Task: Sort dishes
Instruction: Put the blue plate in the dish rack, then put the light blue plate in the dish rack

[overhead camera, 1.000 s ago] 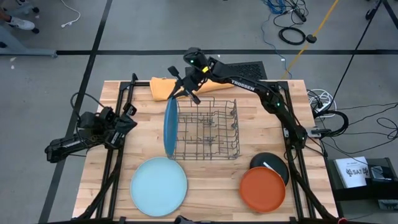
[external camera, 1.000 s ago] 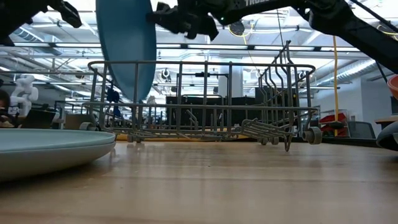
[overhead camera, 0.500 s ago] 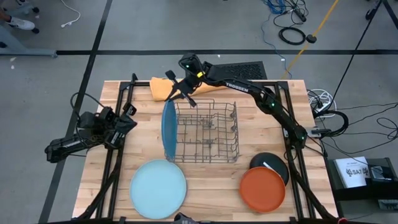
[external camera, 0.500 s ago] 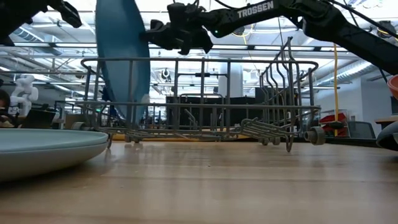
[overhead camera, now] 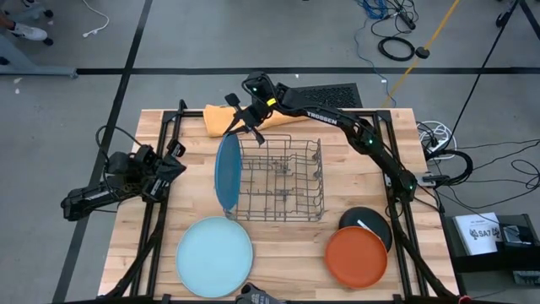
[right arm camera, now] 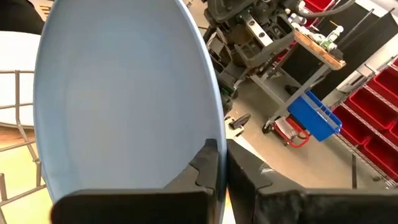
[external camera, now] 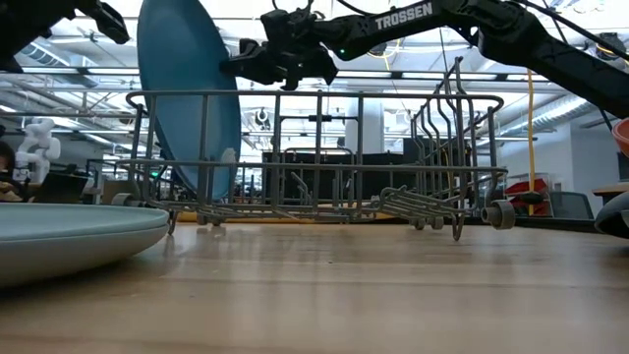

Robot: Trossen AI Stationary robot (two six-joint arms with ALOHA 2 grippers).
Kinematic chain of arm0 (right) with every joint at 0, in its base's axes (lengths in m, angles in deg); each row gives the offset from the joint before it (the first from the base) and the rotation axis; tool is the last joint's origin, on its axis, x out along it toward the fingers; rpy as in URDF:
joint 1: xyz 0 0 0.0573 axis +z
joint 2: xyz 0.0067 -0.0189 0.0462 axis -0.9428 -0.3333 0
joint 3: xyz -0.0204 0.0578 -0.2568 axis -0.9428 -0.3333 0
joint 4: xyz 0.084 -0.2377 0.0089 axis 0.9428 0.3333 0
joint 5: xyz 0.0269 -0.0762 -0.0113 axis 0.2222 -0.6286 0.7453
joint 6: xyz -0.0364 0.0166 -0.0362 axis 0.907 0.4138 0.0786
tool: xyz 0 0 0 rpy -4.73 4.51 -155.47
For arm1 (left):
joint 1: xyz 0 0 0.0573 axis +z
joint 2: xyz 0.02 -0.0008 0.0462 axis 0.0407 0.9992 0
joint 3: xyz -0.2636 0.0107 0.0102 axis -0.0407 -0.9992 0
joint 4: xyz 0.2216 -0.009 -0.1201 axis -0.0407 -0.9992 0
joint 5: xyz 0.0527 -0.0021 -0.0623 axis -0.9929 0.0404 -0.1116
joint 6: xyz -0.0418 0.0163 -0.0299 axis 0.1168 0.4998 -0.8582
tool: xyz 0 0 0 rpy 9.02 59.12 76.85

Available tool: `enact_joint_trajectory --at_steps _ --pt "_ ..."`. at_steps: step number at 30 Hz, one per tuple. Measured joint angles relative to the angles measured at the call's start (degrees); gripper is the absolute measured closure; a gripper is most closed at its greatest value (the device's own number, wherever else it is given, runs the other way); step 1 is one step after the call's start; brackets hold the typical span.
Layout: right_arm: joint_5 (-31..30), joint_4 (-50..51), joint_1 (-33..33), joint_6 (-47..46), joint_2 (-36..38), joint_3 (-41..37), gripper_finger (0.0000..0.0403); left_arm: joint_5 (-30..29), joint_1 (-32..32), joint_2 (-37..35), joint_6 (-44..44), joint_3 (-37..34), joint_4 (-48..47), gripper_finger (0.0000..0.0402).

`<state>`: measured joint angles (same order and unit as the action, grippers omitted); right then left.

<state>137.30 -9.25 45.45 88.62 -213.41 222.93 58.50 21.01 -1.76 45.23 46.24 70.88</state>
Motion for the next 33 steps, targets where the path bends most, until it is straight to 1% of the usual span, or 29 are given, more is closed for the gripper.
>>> enact_joint_trajectory --at_steps 9,11,14,19,24,28,33 --pt "-0.8 0.7 -0.1 -1.8 0.0 0.0 0.0372 0.0 0.0 0.0 0.0 0.0 0.0 0.0401" --pt "-0.8 0.8 -0.1 -1.8 0.0 0.0 0.0363 0.0 0.0 0.0 0.0 0.0 0.0 0.0401" --pt "-0.6 0.7 -0.1 -1.8 0.0 0.0 0.0334 0.0 0.0 0.0 -0.1 0.0 0.0 0.0401" --pt "-0.8 0.6 -0.1 -1.8 0.0 0.0 0.0257 0.0 0.0 0.0 -0.4 0.0 0.0 0.0401" --pt "-3.4 0.6 -0.2 -1.8 0.2 0.0 0.0192 0.0 0.0 0.0 -0.4 0.0 0.0 0.0401" --pt "-3.8 1.1 -0.3 -1.1 1.6 0.0 0.0166 0.0 0.0 0.0 -0.4 0.0 0.0 0.0401" --pt "-7.9 3.6 -0.1 2.1 6.1 0.1 0.0166 0.0 0.0 0.0 -0.4 0.0 0.0 0.0401"
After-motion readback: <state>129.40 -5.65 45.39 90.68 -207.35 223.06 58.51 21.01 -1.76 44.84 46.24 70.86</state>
